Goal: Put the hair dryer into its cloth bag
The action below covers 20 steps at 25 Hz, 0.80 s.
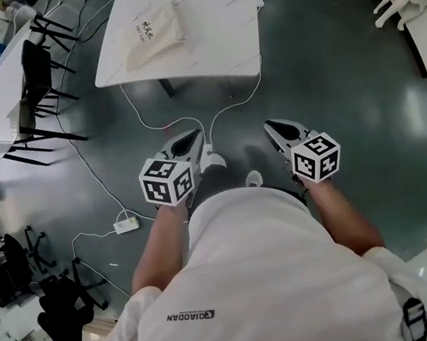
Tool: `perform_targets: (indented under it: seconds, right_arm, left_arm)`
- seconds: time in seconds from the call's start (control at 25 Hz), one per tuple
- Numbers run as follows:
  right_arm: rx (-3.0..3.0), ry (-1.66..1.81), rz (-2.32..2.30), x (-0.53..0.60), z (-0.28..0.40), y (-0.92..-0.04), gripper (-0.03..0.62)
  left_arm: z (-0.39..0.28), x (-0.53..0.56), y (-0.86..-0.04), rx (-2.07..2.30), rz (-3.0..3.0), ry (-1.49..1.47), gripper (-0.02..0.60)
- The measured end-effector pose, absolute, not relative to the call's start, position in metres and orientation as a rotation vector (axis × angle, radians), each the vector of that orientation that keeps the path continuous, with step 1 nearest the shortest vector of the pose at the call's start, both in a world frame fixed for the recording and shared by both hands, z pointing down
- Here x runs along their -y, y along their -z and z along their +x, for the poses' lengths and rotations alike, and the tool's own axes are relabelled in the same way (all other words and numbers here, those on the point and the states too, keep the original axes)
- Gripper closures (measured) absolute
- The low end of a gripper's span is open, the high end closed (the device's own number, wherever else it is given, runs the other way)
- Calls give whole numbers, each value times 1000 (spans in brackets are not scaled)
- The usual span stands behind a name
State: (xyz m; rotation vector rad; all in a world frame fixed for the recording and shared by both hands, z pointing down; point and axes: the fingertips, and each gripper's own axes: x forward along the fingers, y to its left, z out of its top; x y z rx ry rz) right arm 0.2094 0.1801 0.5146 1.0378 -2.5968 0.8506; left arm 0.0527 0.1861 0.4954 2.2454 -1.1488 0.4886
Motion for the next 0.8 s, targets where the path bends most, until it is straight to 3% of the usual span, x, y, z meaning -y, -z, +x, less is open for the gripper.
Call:
perform_targets:
  seconds: [0.44,0.8]
  right_arm:
    - [2608,-798,1050,-144,196,-500,571]
    - [2606,-814,955,-166,198,-522,571]
  left_arm:
    - [33,-139,-489,1166,2251,-461,552]
    - [16,-173,-498,1266,2186,-453,552]
